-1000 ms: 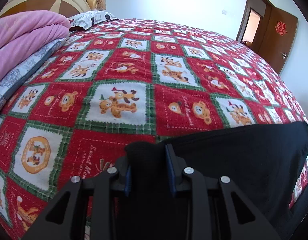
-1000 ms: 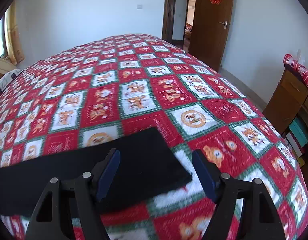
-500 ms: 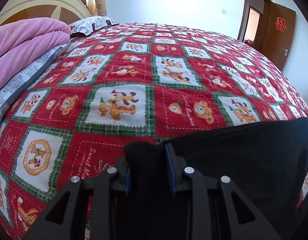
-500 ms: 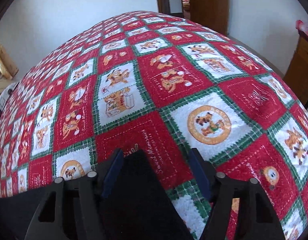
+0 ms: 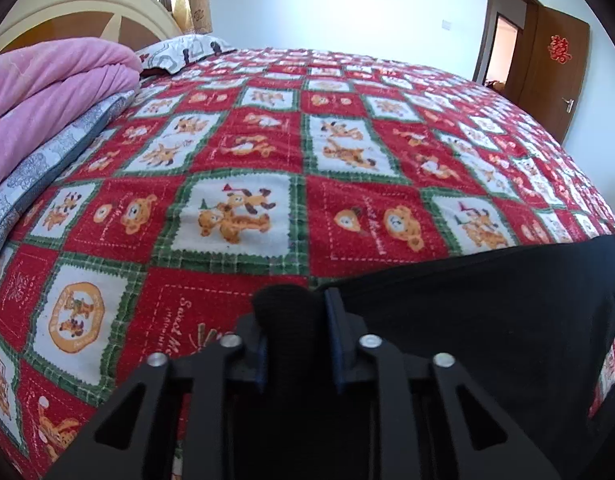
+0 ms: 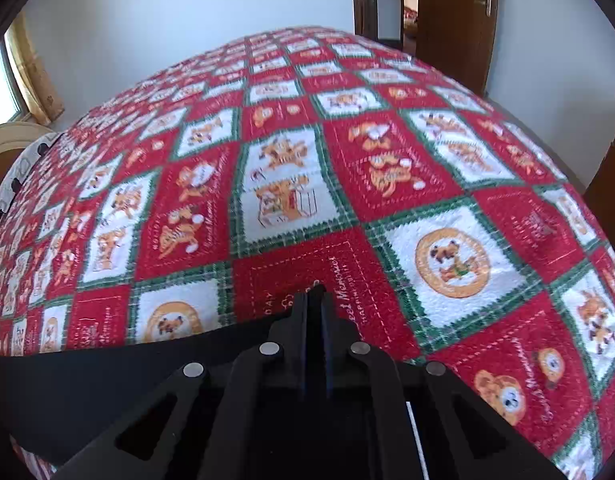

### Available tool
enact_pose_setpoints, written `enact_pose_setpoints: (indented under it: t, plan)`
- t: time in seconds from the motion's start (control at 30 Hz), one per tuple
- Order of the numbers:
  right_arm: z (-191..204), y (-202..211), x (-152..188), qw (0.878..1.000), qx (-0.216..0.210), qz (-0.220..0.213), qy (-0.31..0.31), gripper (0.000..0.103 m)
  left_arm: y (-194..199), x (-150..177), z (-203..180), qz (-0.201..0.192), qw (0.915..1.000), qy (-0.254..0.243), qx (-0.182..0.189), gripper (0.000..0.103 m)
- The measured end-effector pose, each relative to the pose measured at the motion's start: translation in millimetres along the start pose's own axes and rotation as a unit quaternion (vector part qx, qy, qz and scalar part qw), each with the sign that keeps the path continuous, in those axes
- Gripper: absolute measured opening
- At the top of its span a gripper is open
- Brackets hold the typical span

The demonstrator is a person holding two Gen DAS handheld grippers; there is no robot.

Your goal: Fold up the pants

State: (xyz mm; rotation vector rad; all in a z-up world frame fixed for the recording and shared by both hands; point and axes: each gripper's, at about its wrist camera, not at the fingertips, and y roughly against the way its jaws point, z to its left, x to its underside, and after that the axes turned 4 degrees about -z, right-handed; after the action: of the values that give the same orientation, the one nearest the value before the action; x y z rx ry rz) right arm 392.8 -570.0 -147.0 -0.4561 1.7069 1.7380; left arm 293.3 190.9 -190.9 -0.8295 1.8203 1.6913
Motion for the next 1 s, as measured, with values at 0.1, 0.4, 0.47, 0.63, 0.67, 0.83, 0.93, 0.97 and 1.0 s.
enact_pose_setpoints:
  t: [0.1,0.4,0.47,0.63,0.67,0.83,0.93,0.97,1.0]
  plan:
    - [2,30,2,0.999,0.004,-0.031,0.014,0.006,16,-1,0,-0.028,0.9995,0.007,0.012,0.015]
    - [-1,134,20,0.992,-0.006,-0.122,0.030,0.005,64,-7,10,-0.074,0.9933,0.054,0.071,0.013]
    - [-5,154,30,0.990,-0.008,-0.136,0.031,0.005,78,-4,13,-0.086,0.9904,0.064,0.087,0.013]
    - [-25,198,64,0.986,-0.020,-0.162,0.012,0.005,99,13,18,-0.102,0.9848,0.079,0.116,0.013]
    - [-29,203,71,0.986,-0.021,-0.164,0.009,0.005,103,17,19,-0.106,0.9832,0.083,0.124,0.013]
    - [-49,225,114,0.986,-0.028,-0.164,-0.006,0.005,120,46,26,-0.124,0.9764,0.091,0.151,0.013]
    - [-62,235,139,0.986,-0.029,-0.161,-0.020,0.005,131,66,29,-0.133,0.9735,0.082,0.167,0.013]
    - [-65,237,147,0.987,-0.028,-0.159,-0.022,0.005,133,74,30,-0.129,0.9735,0.080,0.171,0.013]
    - [-69,239,157,0.988,-0.026,-0.153,-0.025,0.005,134,80,32,-0.125,0.9742,0.075,0.172,0.013]
